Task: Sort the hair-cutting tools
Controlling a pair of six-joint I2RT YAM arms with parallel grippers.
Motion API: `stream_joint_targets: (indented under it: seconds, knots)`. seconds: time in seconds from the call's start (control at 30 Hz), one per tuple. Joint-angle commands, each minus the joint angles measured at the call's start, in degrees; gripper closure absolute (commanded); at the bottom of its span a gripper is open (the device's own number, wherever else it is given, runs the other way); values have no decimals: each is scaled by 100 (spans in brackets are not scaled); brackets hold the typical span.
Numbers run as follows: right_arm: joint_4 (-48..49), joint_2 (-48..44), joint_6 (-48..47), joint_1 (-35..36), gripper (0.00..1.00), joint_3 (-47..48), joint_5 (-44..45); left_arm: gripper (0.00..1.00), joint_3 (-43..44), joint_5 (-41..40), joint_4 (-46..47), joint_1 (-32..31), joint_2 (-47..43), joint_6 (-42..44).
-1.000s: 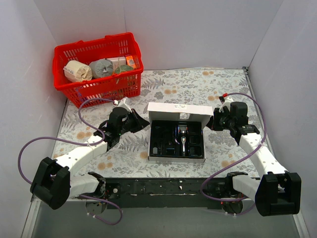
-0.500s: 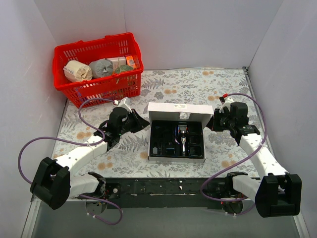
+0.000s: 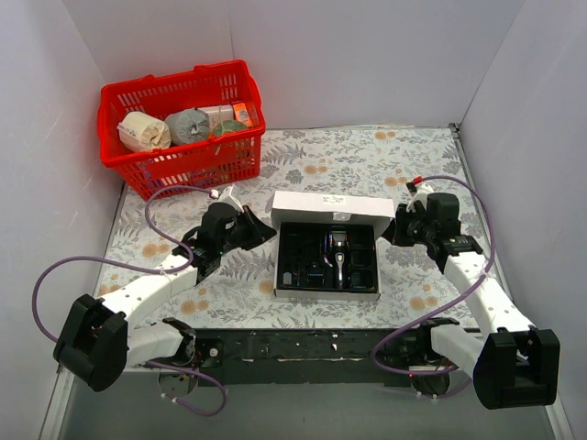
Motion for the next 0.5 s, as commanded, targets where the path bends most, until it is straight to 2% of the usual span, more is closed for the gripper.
stream_joint_targets:
  seconds: [0.0,0.37,0.47]
  knots:
    - [27,-150,-86,33,99,-203,-5,100,-167,-17,70,-31,-273,-43]
    - [35,-238,-43,33,99,-238,30,100,-141,-210,-141,-57,-529,80]
    - [27,-220,-51,33,99,-221,48,100,-36,-403,-492,-57,-520,177]
